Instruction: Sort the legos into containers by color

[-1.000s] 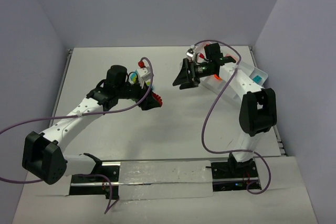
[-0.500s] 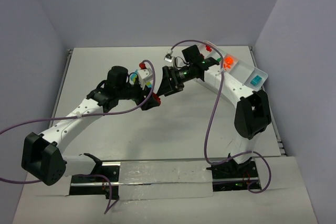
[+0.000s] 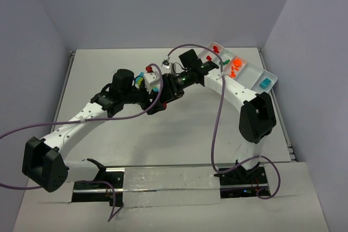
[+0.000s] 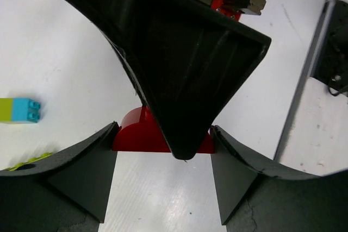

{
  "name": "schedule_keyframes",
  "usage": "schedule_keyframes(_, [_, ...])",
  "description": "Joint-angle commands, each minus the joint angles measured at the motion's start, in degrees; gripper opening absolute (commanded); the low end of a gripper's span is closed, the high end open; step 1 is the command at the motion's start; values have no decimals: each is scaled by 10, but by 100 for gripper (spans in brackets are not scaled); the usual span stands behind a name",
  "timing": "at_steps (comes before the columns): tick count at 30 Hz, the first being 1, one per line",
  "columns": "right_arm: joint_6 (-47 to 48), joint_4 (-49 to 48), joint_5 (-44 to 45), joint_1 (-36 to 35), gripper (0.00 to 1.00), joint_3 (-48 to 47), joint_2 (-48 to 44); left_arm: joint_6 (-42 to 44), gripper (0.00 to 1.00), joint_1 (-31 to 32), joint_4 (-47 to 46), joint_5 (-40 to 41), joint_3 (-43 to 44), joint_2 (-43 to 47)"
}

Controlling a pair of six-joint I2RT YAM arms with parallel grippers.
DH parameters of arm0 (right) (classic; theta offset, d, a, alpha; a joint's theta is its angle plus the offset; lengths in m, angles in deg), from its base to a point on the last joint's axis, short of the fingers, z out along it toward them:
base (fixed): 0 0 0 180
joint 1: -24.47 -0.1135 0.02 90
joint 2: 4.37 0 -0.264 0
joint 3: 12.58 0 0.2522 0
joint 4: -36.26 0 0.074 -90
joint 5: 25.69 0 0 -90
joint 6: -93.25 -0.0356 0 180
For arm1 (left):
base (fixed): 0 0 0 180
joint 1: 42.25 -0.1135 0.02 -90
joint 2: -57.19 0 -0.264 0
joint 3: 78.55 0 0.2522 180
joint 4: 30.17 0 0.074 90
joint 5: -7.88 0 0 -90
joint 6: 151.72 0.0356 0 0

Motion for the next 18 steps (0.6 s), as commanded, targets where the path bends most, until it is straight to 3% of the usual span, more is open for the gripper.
schedule_keyframes(1, [25, 11, -5, -3, 27, -28, 7, -2, 7, 3, -9, 37, 32, -3])
schedule_keyframes(3, [26, 12, -3, -2, 13, -31, 8, -7, 11, 3, -12, 55, 32, -4])
schedule_keyframes(5, [27, 15, 2, 3, 2, -40, 11, -21, 44, 2, -9, 100, 35, -8])
schedule_keyframes(7, [27, 18, 6, 19, 0, -53, 16, -36, 73, -5, -2, 118, 37, -10])
schedule_keyframes(8, [28, 19, 10, 33, 0, -65, 20, -45, 95, -14, 2, 110, 36, -9])
schedule_keyframes(9, [33, 21, 25, 45, 0, -74, 29, -53, 99, -25, 0, 97, 34, -4])
schedule_keyframes(14, [31, 0, 139, 133, 0, -153, 83, -102, 99, -114, -8, 37, 29, 11])
schedule_keyframes(18, [40, -10, 288, 176, 0, -272, 156, -107, 99, -143, -18, 67, 22, 17])
